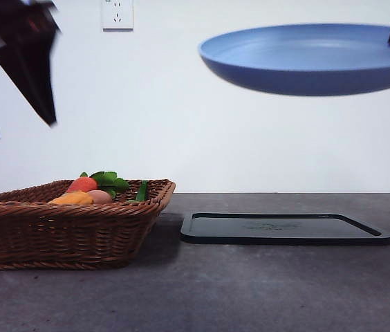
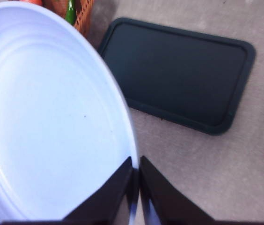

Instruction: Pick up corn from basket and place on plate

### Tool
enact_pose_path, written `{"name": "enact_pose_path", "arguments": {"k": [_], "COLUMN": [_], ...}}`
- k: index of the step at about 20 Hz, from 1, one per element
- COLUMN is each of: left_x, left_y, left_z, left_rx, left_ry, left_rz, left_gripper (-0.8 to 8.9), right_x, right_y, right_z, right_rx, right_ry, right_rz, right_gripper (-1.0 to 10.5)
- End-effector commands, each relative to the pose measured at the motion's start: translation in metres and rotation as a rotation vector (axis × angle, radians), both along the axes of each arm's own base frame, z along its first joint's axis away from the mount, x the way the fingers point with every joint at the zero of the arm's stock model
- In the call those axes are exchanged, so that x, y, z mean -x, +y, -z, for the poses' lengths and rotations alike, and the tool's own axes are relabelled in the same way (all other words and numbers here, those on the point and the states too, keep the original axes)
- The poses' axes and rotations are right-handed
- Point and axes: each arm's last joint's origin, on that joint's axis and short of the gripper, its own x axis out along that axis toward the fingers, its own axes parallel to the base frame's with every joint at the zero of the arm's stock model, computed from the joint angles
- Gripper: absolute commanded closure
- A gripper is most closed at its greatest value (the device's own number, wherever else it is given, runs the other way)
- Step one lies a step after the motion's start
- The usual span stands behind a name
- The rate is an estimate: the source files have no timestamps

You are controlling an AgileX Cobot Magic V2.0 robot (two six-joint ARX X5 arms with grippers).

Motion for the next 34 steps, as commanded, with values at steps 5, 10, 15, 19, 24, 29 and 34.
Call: {"name": "enact_pose_path", "arguments": {"k": [5,10,15,19,24,29,34], "left_x": [-0.053,-0.071,-0.077,-0.078,-0.077,-0.077,-0.069], "left_y": [-0.040,-0.050,-0.053,-0.057,-0.059,-0.059,-0.054], "left_z": [0.022,0.049,0.063,0.075,0.075,0.074,0.038], "left_rx": [-0.131,-0.169,-0.187,-0.203,-0.204,-0.200,-0.149], "left_ry": [0.063,0.126,0.162,0.203,0.208,0.202,0.109], "left_rz": [0.006,-0.016,-0.016,-0.016,-0.013,-0.014,-0.020], "left_gripper": [3.97,3.98,3.98,3.98,5.59,6.10,6.10], "right_x": [0.008,0.007,0.006,0.005,0.005,0.005,0.000], "right_y": [-0.002,-0.002,-0.002,-0.002,-0.002,-0.002,-0.001], "right_z": [-0.010,-0.011,-0.012,-0.012,-0.012,-0.012,-0.009], "right_rx": [-0.008,-0.006,-0.010,-0.009,-0.006,-0.007,-0.010], "right_ry": [-0.044,-0.050,-0.073,-0.077,-0.080,-0.080,-0.049], "right_rz": [-0.005,-0.008,-0.008,-0.009,-0.013,-0.013,-0.004], "right_gripper": [9.4,9.4,9.4,9.4,9.4,9.4,9.4]}}
